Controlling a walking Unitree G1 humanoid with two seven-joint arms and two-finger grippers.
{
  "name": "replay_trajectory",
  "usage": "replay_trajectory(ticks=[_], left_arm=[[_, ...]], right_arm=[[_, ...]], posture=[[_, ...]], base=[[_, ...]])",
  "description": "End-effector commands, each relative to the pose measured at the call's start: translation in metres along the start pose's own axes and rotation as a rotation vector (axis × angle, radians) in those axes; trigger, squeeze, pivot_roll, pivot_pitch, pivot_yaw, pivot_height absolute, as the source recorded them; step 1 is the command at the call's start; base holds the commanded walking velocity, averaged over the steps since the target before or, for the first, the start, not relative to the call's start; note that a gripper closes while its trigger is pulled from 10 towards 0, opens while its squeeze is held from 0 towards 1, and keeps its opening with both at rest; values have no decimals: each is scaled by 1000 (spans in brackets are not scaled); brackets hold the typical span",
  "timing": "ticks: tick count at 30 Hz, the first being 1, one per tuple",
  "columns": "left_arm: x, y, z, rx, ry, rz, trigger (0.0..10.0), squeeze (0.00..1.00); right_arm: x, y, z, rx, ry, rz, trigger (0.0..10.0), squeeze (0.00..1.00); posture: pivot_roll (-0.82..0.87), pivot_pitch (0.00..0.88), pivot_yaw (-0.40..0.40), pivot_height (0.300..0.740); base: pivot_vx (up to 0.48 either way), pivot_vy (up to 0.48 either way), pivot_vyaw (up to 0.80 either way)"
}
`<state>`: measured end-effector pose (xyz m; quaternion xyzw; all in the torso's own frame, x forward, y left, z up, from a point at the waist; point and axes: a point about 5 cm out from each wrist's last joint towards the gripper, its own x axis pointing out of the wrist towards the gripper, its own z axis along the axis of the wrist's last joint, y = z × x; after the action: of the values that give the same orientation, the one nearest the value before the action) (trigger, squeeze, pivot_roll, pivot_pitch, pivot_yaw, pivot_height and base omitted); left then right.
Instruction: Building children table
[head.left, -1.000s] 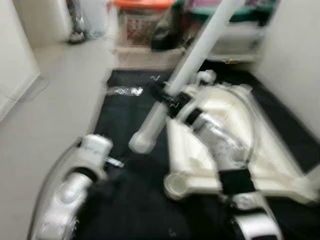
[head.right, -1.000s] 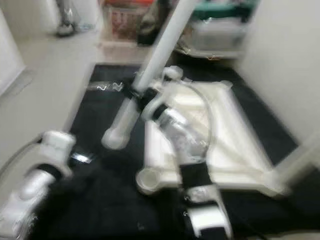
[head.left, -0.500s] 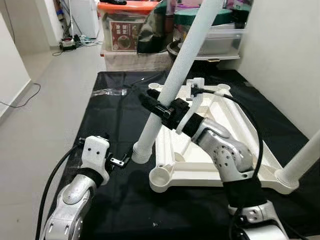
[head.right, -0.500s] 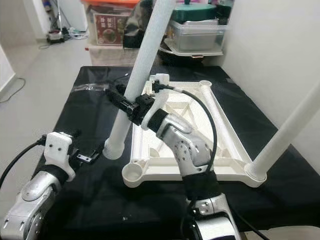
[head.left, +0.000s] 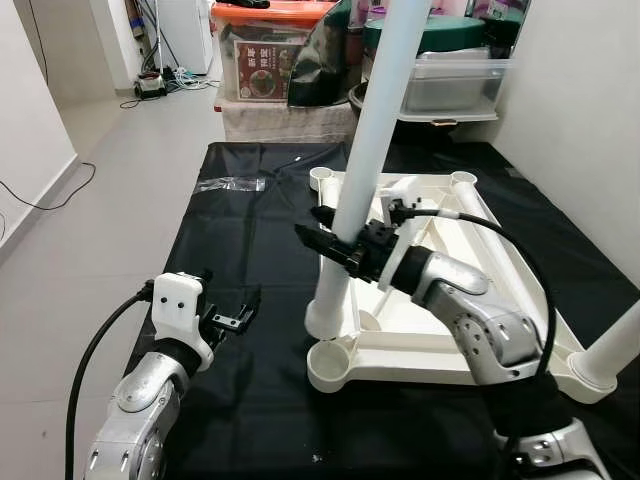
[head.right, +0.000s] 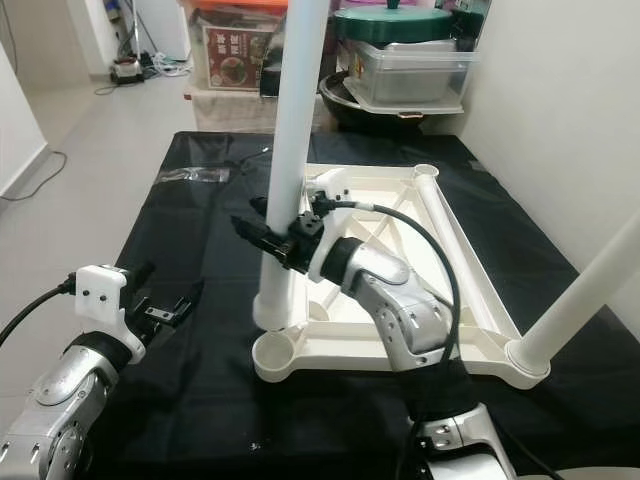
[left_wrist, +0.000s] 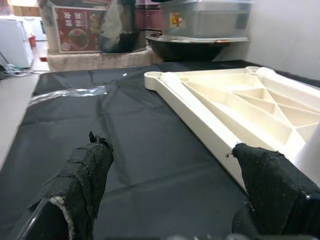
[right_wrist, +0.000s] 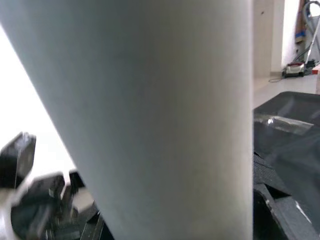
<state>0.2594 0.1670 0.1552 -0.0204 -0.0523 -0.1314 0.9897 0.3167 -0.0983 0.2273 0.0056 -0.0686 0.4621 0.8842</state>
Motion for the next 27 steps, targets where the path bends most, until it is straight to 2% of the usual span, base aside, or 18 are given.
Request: replay_trajectory(ticks=[1,8,16,23,27], left_arm=[[-2,4,1,-14,-5,13,10000,0],[-4,6,2,-33,-10,14,10000,0],[-4,9,4,-79,-20,11,10000,0],[-3,10,4,-103,-20,9,10000,0],[-4,10,4,-97,-25,6,10000,0]], right_arm=[[-7,-2,1,-39,18,5,10000,0],[-16,-1,15,-58,20,68,10000,0],[-21,27,18,-46,25,221,10000,0],[-15,26,11,-28,24,181,10000,0],[-11,23,11,10,17,136,10000,0]], posture=[[22,0,-62,740],[12,0,-54,740],[7,0,-46,740],[17,0,-55,740],[22,0,-59,740]], base=[[0,0,0],[0,0,0],[0,0,0],[0,122,0],[0,480,-800]])
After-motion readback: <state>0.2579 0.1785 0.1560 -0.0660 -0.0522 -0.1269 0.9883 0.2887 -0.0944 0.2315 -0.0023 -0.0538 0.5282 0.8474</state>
